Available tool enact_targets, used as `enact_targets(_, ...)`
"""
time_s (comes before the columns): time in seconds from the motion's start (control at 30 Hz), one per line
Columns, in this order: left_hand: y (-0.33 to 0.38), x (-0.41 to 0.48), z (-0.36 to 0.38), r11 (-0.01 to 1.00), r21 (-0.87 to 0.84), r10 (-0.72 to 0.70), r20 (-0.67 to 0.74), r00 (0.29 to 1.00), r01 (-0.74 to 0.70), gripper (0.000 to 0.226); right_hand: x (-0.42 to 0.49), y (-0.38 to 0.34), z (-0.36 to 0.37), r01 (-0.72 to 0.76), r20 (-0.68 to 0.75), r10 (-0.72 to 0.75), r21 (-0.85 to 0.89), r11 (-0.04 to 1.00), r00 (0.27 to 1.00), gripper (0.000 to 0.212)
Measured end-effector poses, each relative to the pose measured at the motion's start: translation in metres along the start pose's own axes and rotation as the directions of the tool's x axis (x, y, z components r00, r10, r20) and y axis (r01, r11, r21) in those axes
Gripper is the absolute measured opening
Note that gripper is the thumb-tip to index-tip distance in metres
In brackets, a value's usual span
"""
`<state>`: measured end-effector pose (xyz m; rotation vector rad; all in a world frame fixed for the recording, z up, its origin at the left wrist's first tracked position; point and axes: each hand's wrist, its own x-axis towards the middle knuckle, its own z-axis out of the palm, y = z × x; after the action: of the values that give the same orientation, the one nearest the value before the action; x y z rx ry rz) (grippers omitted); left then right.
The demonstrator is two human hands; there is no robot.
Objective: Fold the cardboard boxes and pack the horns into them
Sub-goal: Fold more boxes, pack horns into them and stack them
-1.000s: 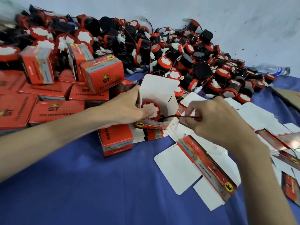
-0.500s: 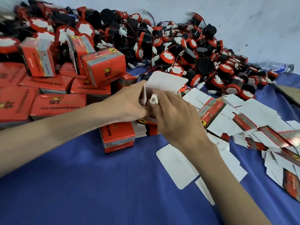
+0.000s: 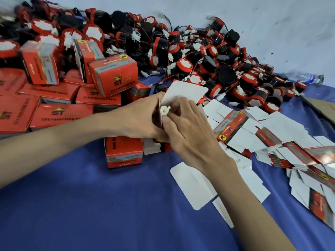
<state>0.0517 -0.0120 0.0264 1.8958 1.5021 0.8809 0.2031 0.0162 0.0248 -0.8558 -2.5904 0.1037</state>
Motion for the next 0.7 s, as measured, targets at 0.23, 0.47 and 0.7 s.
enact_targets(0.23,-0.004,-0.002,0.003,0.998,-0.008,-0.058,-0.041,0.998,0.057,0.077,0.006,0.013,0.014,0.105,-0.208,-0.056,0.231,0.967,0.977,0.022)
enact_targets(0.47,-0.004,-0.003,0.002,0.996,-0.050,-0.074,-0.016,0.997,0.074,0.062,0.010,0.015,0.004,0.129,-0.053,-0.120,0.197,0.972,0.991,0.033)
enact_targets(0.7,-0.010,0.000,0.001,0.995,-0.015,-0.099,-0.008,0.995,0.099,0.059,0.002,0.019,-0.011,-0.031,0.167,-0.037,0.388,0.921,0.985,0.037)
